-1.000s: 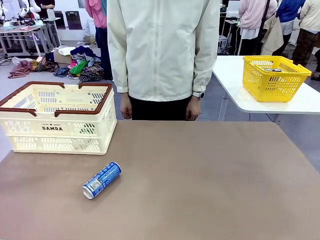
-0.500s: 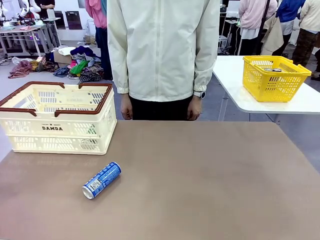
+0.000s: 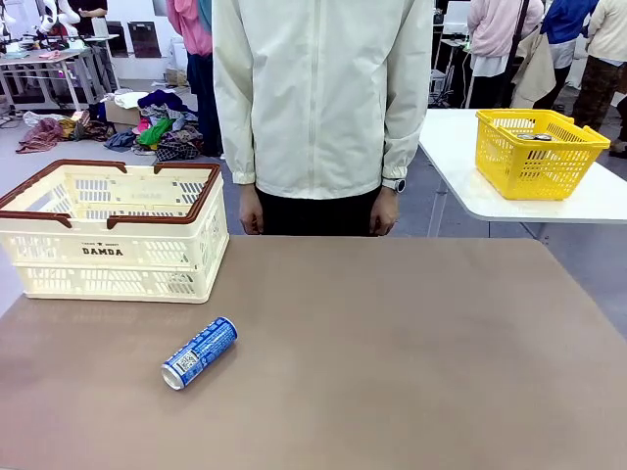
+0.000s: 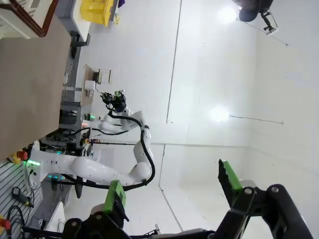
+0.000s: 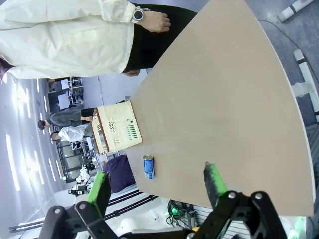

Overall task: Place the drinks into the Shopping basket.
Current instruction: Pick up one drink and place it into the Shopping basket.

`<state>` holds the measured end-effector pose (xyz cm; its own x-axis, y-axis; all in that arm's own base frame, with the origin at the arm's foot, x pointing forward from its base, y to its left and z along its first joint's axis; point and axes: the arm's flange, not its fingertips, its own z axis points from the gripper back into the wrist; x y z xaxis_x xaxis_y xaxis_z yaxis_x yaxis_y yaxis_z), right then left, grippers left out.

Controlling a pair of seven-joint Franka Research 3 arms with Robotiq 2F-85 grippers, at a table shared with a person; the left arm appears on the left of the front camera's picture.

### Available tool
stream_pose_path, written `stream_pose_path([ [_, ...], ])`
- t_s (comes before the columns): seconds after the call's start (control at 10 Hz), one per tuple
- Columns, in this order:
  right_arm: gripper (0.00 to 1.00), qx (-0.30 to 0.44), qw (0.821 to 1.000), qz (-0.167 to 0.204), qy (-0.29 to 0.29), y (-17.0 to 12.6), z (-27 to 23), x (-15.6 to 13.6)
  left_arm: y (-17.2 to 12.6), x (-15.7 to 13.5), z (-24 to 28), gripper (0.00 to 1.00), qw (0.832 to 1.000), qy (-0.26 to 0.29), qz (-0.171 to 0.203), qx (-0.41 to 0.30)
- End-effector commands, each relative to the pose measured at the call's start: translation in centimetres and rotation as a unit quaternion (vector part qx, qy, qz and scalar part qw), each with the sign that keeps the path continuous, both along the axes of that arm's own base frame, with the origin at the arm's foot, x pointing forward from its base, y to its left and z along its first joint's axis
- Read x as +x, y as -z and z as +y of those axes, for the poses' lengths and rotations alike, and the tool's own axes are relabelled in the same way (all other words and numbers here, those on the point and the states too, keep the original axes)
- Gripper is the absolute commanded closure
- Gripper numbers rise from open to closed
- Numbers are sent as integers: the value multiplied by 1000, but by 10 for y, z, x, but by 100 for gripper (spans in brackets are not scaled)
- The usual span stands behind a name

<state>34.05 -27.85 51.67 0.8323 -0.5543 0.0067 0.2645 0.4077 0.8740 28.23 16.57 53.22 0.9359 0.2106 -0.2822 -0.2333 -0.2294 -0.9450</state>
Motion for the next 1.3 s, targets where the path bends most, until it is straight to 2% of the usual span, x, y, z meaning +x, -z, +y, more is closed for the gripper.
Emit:
stream_pose_path([
  [0.0, 0, -8, 1000, -3, -9, -1, 0, -3, -7, -4, -1, 0, 1000, 8, 3, -19],
  [1.1, 0, -8, 1000, -3, -9, -1, 0, -3, -7, -4, -1, 0, 1000, 8, 3, -19],
  [1.2, 0, -8, 1000, -3, -9, -1, 0, -3, -1, 0, 0, 0, 1000, 0, -2, -2],
])
